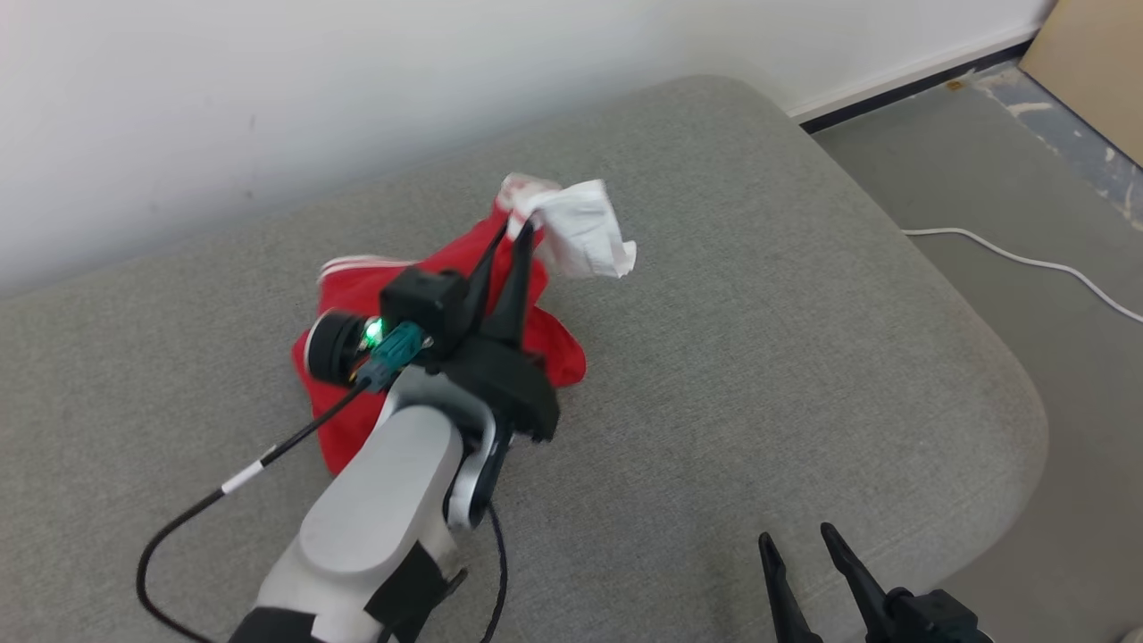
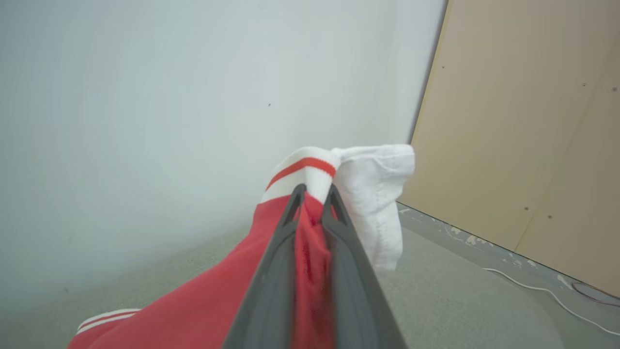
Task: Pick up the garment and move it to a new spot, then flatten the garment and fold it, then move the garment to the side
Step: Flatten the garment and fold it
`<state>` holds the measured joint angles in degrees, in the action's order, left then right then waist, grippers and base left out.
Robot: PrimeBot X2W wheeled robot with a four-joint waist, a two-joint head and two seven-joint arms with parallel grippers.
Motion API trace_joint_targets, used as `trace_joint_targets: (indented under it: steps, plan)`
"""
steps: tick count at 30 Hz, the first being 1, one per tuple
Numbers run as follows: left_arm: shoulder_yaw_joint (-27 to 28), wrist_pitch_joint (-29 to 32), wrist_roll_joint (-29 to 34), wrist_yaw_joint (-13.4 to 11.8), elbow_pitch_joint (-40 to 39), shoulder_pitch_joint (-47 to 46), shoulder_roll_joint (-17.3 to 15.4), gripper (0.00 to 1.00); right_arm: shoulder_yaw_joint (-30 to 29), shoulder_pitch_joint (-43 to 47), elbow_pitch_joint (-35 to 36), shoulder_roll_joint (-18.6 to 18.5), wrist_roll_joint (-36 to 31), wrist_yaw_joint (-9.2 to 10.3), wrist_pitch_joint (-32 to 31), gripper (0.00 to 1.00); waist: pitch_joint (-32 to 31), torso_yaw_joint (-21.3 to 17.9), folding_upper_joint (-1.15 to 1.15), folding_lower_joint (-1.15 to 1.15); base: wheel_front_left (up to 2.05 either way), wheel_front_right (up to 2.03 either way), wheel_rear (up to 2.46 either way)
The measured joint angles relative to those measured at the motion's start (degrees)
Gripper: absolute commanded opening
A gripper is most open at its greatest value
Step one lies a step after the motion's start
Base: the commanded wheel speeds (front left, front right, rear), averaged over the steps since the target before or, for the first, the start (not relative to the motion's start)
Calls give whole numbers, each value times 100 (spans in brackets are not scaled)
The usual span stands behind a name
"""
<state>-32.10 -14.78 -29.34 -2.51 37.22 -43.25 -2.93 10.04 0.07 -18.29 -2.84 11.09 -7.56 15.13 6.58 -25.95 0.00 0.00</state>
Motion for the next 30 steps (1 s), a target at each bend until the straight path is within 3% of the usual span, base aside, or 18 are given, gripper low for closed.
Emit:
trace_joint_targets:
  steps: [5,13,22,27,30]
  plan:
    - [-154,-12,-364,-59,-870,-380,-1,0,154,-36,-42,1,79,0,0,100,-32,-156,0,0,0,0,0]
    - [189,-25,-1247,-335,-2227,-678,13,0,214,-40,-88,0,209,0,1,100,-27,-339,0,-1,0,0,0]
    - [731,-25,-1236,-609,-1610,562,11,0,188,-75,-47,0,250,0,0,100,45,115,0,0,0,0,0]
    - [1527,-25,-1101,-597,-1247,1464,2,0,214,-110,-53,1,218,0,0,100,71,506,0,0,0,0,0]
    - [1911,-25,-1109,-463,-1262,1911,3,0,211,-112,-80,1,179,0,0,100,69,754,0,0,0,0,0]
